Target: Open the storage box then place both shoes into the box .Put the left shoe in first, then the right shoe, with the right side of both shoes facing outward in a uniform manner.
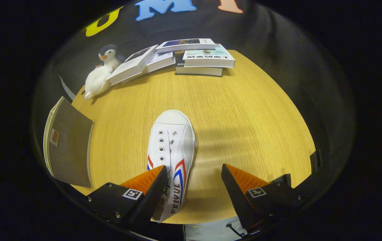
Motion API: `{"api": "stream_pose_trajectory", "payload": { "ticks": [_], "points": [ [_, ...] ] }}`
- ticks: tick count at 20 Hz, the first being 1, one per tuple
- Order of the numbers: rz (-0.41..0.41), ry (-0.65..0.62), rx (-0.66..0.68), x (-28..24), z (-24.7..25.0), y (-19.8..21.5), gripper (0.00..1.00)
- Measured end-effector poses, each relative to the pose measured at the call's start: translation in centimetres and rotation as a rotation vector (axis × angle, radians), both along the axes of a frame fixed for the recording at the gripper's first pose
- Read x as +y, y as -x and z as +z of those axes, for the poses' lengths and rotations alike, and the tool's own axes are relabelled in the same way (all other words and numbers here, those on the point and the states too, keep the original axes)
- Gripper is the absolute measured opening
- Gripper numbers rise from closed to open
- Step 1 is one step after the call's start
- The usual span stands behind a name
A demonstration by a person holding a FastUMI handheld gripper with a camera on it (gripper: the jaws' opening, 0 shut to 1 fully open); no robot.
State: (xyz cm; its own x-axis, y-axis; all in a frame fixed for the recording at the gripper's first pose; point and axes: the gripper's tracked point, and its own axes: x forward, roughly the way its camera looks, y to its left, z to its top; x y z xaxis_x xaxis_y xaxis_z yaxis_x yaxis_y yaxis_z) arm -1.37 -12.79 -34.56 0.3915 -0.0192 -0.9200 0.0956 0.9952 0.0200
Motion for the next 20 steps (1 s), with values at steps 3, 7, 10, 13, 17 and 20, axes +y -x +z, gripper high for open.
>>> {"api": "stream_pose_trajectory", "payload": {
  "ticks": [3, 7, 10, 13, 17, 20],
  "points": [
    [0.022, 0.011, 0.035, 0.1, -1.2, 0.1, 0.98],
    [0.038, 0.006, 0.061, 0.5, -2.2, -0.1, 0.98],
    [0.017, -0.027, 0.085, 1.0, -2.6, -0.3, 0.96],
    [0.004, -0.084, 0.096, 2.0, -2.9, -0.3, 0.90],
    [-0.018, -0.126, 0.096, 2.6, -2.9, -0.6, 0.70],
    [-0.012, -0.109, 0.104, 2.5, -2.7, -0.3, 0.46]
  ]
}}
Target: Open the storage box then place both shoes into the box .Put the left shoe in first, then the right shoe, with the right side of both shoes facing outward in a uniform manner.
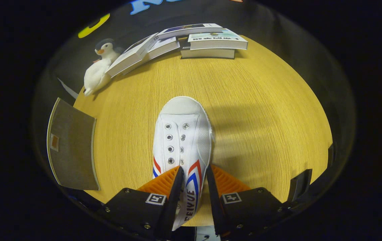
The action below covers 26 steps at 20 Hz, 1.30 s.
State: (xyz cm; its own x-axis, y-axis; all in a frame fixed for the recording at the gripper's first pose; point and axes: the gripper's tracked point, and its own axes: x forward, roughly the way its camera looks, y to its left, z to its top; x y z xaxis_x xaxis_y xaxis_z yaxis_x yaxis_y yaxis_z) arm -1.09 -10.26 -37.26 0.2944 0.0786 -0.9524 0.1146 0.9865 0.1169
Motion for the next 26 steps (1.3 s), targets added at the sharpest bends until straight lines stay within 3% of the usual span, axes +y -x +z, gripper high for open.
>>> {"api": "stream_pose_trajectory", "payload": {
  "ticks": [1, 2, 4, 6, 11, 26],
  "points": [
    [-0.052, -0.006, -0.023, -0.4, -0.1, -0.3, 0.46],
    [-0.059, -0.025, -0.014, -0.2, 0.3, -0.1, 0.24],
    [-0.114, -0.001, -0.061, -1.1, 0.2, -0.4, 0.24],
    [-0.177, -0.060, -0.030, -0.7, -1.3, -0.2, 0.01],
    [-0.292, -0.185, -0.052, 0.7, 1.3, 0.0, 0.00],
    [-0.184, -0.295, -0.180, 12.4, 13.2, -2.7, 0.00]
  ]
}}
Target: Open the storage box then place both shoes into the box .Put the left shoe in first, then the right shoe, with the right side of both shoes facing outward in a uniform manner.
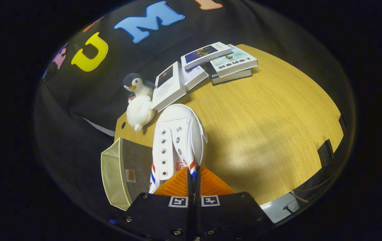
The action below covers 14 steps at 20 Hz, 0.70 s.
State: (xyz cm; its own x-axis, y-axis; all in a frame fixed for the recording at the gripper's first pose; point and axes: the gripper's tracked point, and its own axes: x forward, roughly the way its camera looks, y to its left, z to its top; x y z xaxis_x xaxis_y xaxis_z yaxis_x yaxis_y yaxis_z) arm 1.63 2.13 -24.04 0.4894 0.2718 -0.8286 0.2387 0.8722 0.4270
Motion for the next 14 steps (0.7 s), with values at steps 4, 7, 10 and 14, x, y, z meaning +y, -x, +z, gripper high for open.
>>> {"api": "stream_pose_trajectory", "payload": {
  "ticks": [4, 7, 10, 14],
  "points": [
    [0.040, 0.005, -0.027, 3.5, 2.2, -0.5, 0.00],
    [0.075, 0.012, -0.044, 6.1, 3.5, -0.7, 0.00],
    [0.105, -0.003, -0.060, 9.3, 4.5, -0.7, 0.00],
    [0.158, -0.019, -0.076, 13.6, 5.1, -0.7, 0.00]
  ]
}}
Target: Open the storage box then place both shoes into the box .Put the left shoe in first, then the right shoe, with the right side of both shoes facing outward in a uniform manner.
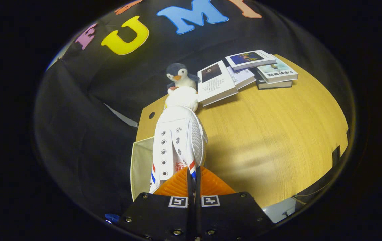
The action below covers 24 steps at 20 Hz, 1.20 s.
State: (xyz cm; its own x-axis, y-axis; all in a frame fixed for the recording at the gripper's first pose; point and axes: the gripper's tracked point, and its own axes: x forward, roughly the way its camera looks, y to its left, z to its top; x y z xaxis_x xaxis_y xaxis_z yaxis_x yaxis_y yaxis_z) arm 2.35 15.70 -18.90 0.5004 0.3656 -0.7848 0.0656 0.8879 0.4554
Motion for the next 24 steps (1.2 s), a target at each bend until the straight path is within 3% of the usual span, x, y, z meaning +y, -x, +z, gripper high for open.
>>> {"api": "stream_pose_trajectory", "payload": {
  "ticks": [9, 16, 24],
  "points": [
    [0.101, 0.048, 0.020, 6.2, -1.9, 0.6, 0.00],
    [0.124, 0.145, 0.081, 6.9, -5.4, 1.3, 0.00],
    [0.143, 0.192, 0.052, 8.4, -6.7, 0.6, 0.04]
  ]
}}
